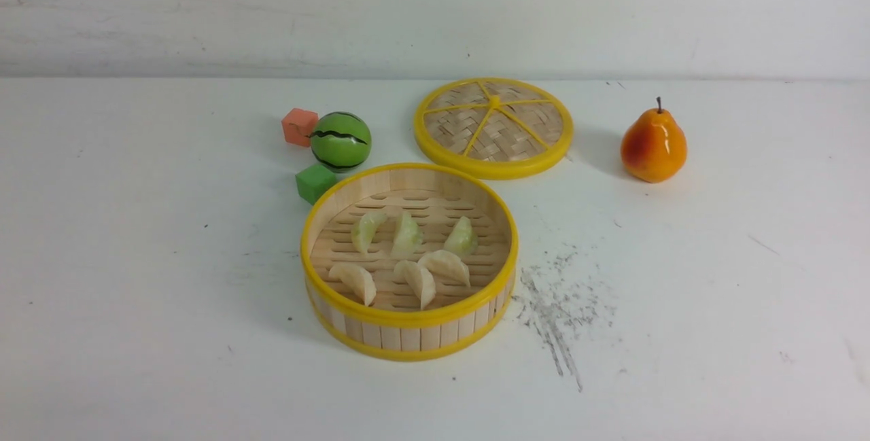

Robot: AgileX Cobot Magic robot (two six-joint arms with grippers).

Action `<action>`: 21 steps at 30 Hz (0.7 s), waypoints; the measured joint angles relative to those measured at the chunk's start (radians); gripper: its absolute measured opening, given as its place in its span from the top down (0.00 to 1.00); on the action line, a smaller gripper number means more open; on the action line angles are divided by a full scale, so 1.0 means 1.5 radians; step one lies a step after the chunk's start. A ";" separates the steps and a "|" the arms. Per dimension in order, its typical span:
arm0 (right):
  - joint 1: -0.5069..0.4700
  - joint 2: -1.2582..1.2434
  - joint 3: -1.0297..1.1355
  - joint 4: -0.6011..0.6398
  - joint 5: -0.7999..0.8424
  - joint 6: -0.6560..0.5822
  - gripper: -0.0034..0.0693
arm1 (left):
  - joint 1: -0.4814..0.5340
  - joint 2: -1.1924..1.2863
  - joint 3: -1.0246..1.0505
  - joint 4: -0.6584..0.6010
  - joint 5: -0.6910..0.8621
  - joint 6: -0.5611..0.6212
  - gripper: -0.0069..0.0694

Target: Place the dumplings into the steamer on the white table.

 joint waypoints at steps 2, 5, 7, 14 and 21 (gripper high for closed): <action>0.000 0.000 0.000 0.000 0.000 0.000 0.87 | 0.043 0.000 0.010 -0.026 -0.078 -0.006 0.70; 0.000 0.000 0.000 0.000 0.000 0.000 0.87 | 0.114 0.000 0.041 -0.081 -0.222 0.000 0.72; 0.000 0.000 0.000 0.000 0.000 0.000 0.86 | 0.154 0.000 0.080 -0.092 -0.314 0.020 0.78; 0.000 0.000 0.000 0.000 0.000 0.000 0.85 | 0.228 0.000 0.194 -0.117 -0.284 0.036 0.93; 0.000 0.000 0.000 0.001 0.000 0.000 0.83 | 0.229 0.000 0.200 -0.196 -0.083 0.128 0.93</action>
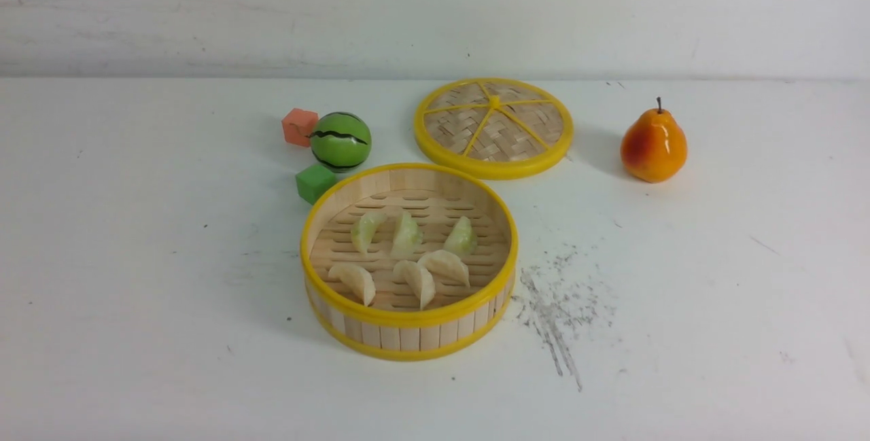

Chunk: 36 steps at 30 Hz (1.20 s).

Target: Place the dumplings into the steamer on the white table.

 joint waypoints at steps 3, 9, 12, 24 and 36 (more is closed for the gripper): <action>0.000 0.000 0.000 0.000 0.000 0.000 0.83 | 0.000 0.000 0.000 -0.004 0.001 0.045 0.93; -0.001 0.000 0.000 0.002 0.000 0.000 0.82 | 0.000 0.000 0.000 -0.008 0.001 0.064 0.93; -0.001 0.000 0.000 0.002 0.000 0.000 0.81 | 0.000 0.000 0.000 -0.009 0.000 0.066 0.93; -0.001 0.000 0.000 0.002 0.000 0.000 0.79 | 0.000 0.000 0.000 -0.009 -0.001 0.066 0.93; -0.001 0.000 0.000 0.001 0.000 0.000 0.78 | 0.000 0.000 0.000 -0.009 -0.001 0.068 0.93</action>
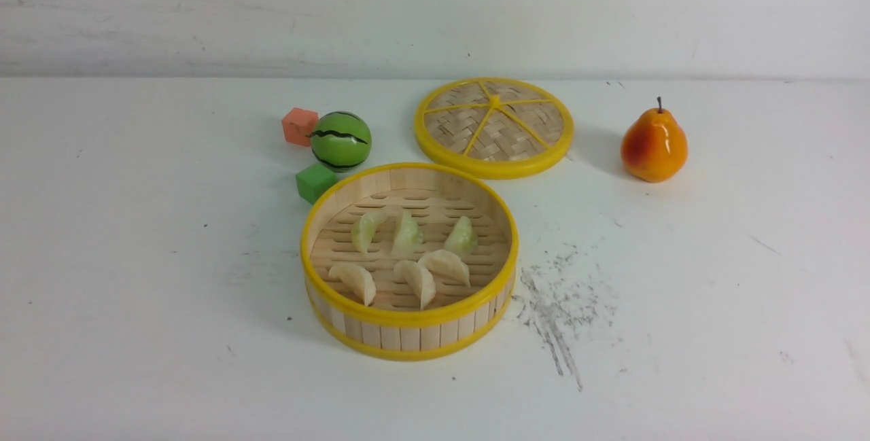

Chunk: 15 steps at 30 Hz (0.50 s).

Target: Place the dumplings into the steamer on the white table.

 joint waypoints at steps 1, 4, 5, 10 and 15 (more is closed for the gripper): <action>0.000 0.000 0.000 0.000 0.000 0.000 0.77 | 0.000 0.000 0.000 0.000 0.000 0.000 0.93; 0.000 0.000 0.000 0.000 0.000 0.000 0.77 | 0.000 0.000 0.000 0.000 0.000 0.000 0.93; 0.000 0.000 0.000 0.000 0.000 0.000 0.77 | 0.000 0.000 0.000 0.000 0.000 0.000 0.93; 0.000 0.000 0.000 0.000 0.000 0.000 0.76 | 0.000 0.000 0.000 0.000 0.000 0.000 0.93; 0.000 0.000 0.000 0.000 0.000 0.000 0.75 | 0.000 0.000 0.000 0.000 0.000 0.000 0.92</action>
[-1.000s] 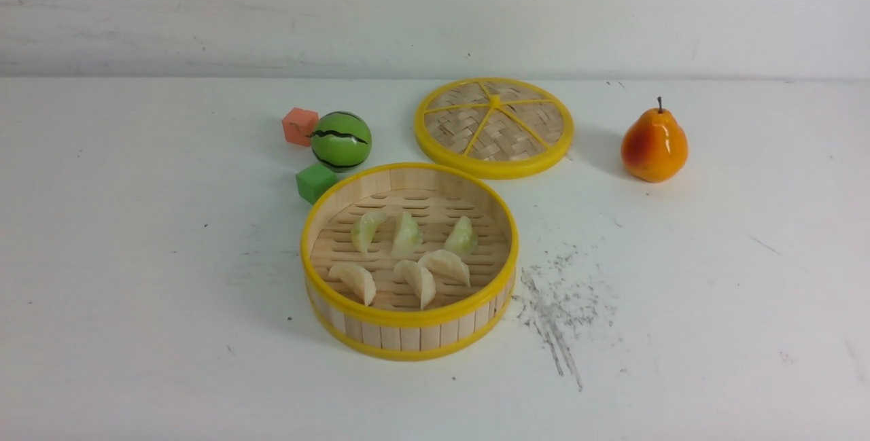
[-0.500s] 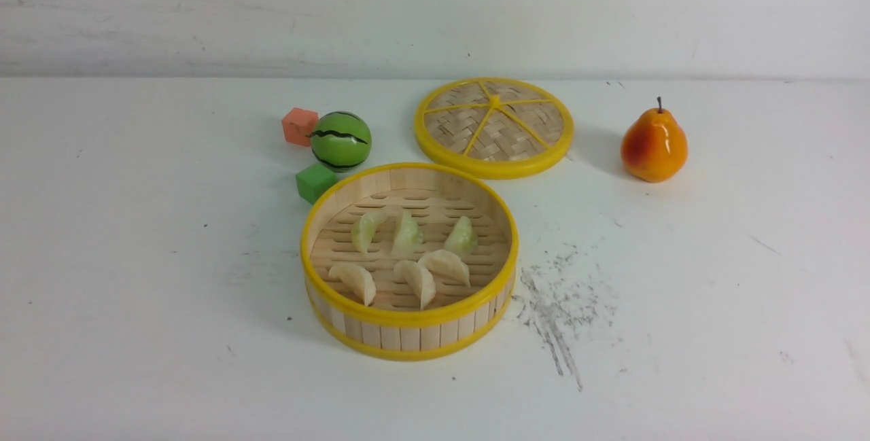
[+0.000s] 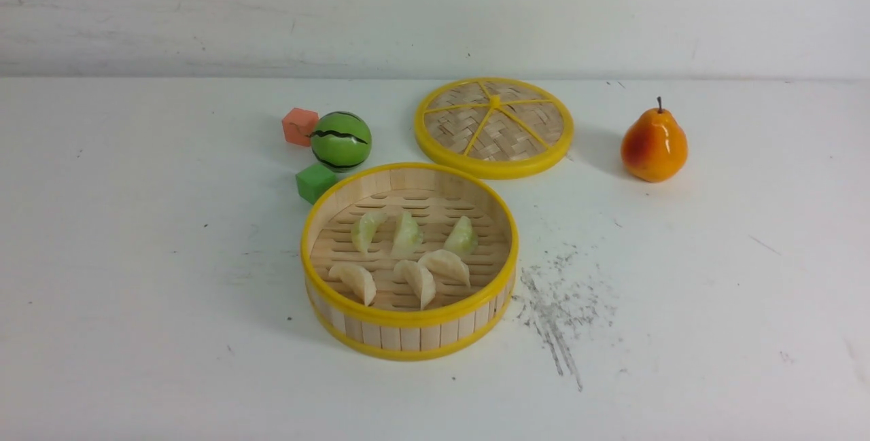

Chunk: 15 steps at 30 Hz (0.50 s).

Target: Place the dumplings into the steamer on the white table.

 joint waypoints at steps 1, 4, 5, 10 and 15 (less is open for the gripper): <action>0.000 0.000 0.000 0.000 0.000 0.000 0.75 | 0.000 0.000 0.000 0.000 0.000 0.000 0.92; 0.000 0.000 0.000 -0.001 0.000 0.000 0.74 | 0.000 0.000 0.000 0.000 0.000 0.000 0.91; 0.000 0.000 0.000 -0.001 0.000 0.000 0.74 | 0.000 0.000 0.000 0.000 0.000 0.000 0.91; 0.000 0.000 0.000 0.000 0.000 0.000 0.73 | 0.000 0.000 0.000 0.000 0.000 0.000 0.91; 0.000 0.000 0.000 -0.001 0.000 0.000 0.72 | 0.000 0.000 0.000 0.000 0.000 0.000 0.91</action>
